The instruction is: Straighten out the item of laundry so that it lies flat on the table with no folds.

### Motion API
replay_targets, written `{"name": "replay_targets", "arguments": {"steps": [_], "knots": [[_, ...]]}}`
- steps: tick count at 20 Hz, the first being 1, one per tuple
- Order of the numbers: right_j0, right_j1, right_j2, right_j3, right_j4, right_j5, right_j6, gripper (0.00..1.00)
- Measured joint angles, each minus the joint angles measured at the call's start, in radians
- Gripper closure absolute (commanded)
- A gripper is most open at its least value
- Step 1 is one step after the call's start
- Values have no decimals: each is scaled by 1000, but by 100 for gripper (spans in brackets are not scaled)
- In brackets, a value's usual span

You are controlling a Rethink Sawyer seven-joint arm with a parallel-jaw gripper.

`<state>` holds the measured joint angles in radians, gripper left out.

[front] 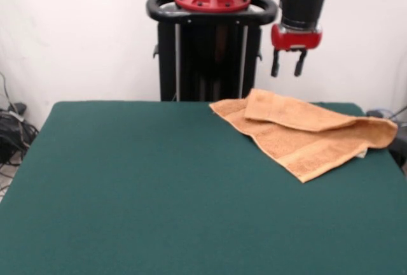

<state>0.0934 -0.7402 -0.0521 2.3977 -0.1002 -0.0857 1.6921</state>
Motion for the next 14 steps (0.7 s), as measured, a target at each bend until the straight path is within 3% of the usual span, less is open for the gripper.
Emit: {"name": "replay_targets", "arguments": {"steps": [14], "knots": [[-19, -13, 0, 7, 0, 0, 0, 0]]}}
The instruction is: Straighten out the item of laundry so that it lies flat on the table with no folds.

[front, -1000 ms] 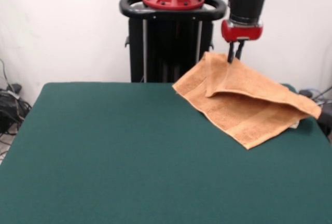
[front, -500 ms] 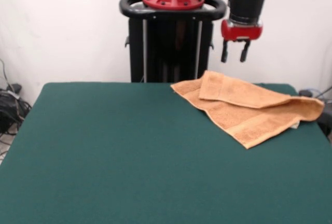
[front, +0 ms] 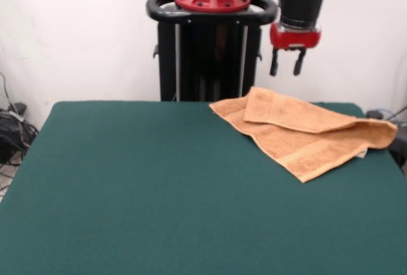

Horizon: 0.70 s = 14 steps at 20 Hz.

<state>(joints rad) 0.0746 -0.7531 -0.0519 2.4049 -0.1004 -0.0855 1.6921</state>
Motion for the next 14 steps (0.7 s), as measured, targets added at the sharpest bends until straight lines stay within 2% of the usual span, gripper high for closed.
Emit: {"name": "replay_targets", "arguments": {"steps": [9, 14], "knots": [[-84, 17, 0, -2, -23, 0, 0, 0], [-83, 66, 0, -11, -50, 0, 0, 0]]}}
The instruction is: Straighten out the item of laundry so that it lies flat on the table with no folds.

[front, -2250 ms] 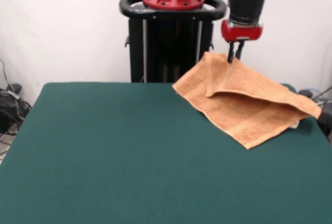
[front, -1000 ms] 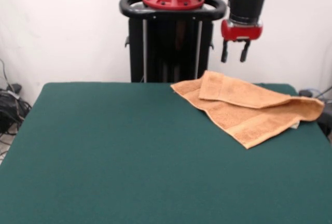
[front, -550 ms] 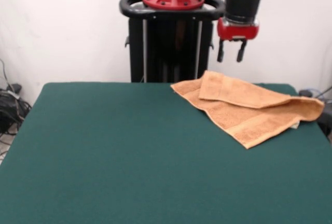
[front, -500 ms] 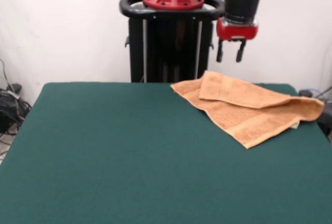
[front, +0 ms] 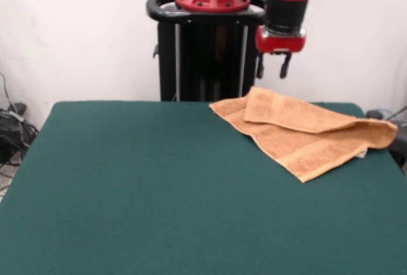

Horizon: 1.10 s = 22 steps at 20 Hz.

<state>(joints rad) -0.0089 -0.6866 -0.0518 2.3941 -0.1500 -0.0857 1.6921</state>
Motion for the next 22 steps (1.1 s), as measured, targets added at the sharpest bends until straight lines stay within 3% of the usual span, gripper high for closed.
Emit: {"name": "replay_targets", "arguments": {"steps": [12, 22], "knots": [[0, 93, 0, -11, -64, -1, 0, 0], [-18, 117, 0, -14, -130, -1, 0, 0]]}}
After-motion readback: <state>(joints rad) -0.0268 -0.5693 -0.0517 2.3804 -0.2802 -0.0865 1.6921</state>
